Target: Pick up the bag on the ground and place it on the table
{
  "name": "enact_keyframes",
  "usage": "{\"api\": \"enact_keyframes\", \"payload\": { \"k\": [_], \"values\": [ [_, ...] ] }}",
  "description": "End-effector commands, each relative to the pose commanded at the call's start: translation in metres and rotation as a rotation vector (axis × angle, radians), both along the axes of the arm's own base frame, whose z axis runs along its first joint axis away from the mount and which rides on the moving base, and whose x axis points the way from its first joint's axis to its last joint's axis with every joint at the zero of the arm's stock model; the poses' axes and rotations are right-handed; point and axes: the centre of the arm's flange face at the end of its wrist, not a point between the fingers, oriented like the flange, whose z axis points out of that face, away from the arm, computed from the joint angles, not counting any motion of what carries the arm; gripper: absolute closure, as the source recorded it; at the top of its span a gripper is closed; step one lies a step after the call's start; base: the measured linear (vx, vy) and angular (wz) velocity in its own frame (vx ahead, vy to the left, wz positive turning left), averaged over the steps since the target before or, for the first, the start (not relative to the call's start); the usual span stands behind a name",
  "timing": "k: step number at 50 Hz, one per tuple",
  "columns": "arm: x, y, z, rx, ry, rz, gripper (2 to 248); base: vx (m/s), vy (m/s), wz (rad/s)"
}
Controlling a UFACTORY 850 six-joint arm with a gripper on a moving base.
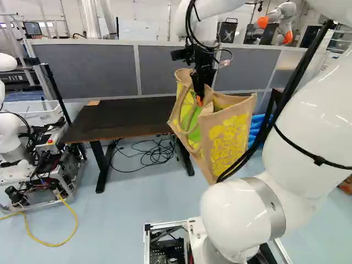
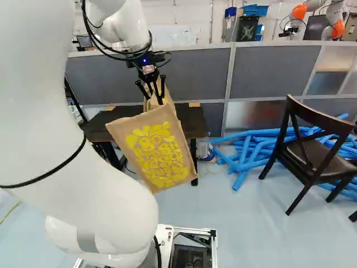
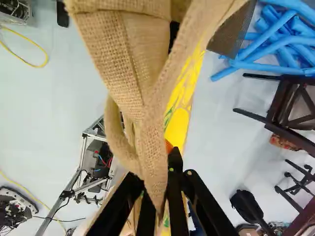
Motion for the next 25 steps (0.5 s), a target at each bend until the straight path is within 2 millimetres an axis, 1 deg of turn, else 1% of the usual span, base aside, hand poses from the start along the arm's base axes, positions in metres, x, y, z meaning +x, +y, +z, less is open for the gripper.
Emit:
{"api": "enact_keyframes", "payload": {
  "k": [6, 19, 25],
  "values": [
    [0.0, 0.0, 0.0, 0.0, 0.0, 0.0, 226, 0.131, 0.011, 0.031],
    [0.0, 0.0, 0.0, 0.0, 0.0, 0.0, 226, 0.133, 0.032, 0.132],
    [0.0, 0.0, 0.0, 0.0, 0.0, 0.0, 226, 0.137, 0.011, 0.025]
  ]
}}
